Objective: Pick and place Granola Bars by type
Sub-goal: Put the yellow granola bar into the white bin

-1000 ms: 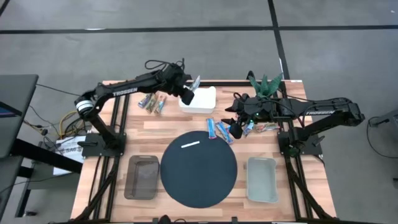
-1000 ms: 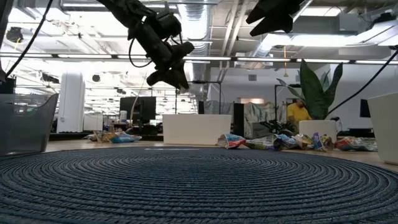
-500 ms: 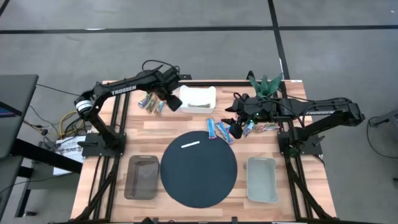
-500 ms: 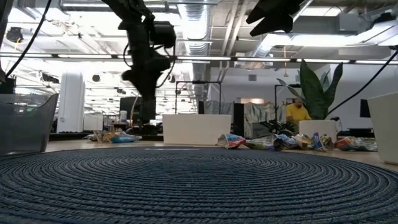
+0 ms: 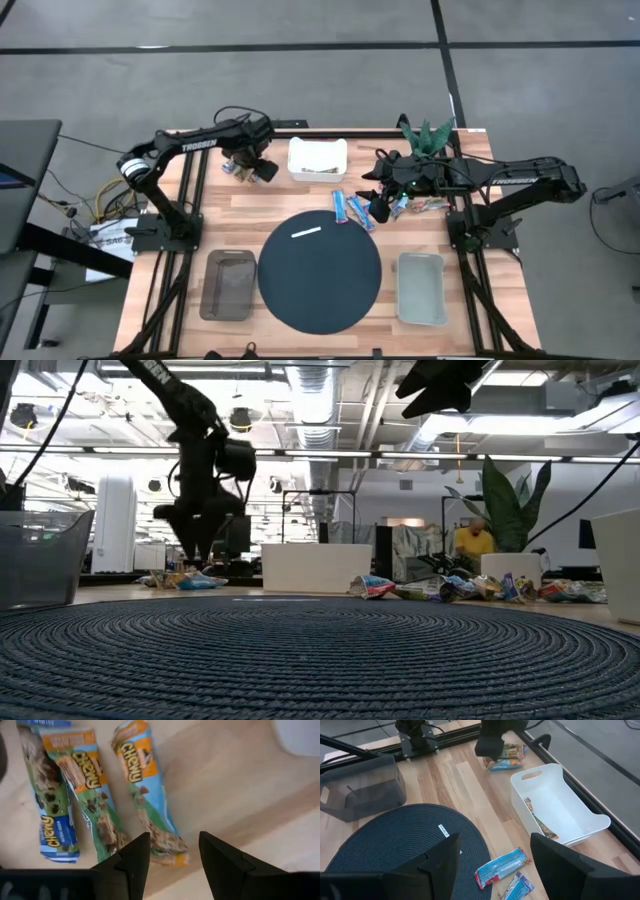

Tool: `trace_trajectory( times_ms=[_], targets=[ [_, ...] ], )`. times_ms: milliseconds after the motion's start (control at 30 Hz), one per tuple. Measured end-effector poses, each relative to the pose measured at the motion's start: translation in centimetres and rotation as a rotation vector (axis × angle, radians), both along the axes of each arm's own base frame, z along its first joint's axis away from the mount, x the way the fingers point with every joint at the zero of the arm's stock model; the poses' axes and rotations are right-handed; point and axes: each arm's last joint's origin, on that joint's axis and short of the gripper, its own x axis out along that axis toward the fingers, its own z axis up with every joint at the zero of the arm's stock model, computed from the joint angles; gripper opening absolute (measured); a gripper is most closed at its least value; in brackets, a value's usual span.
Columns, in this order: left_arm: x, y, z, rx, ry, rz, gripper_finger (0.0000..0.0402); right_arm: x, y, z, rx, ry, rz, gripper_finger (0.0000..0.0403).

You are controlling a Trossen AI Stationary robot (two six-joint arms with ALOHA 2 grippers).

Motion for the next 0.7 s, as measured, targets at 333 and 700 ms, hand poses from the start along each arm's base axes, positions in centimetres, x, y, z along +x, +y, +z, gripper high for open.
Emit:
trace_trajectory(
  times_ms=[333,700],
  targets=[
    [-0.7,-0.3,-2.7,0.023,-0.031,0.070,0.0162,0.0,0.0,0.0,0.001,0.000,0.000,0.0232],
    [-0.7,-0.3,-2.8,0.039,-0.008,0.061,0.0030,0.0,0.0,0.0,0.007,-0.004,-0.005,0.0232]
  ],
)
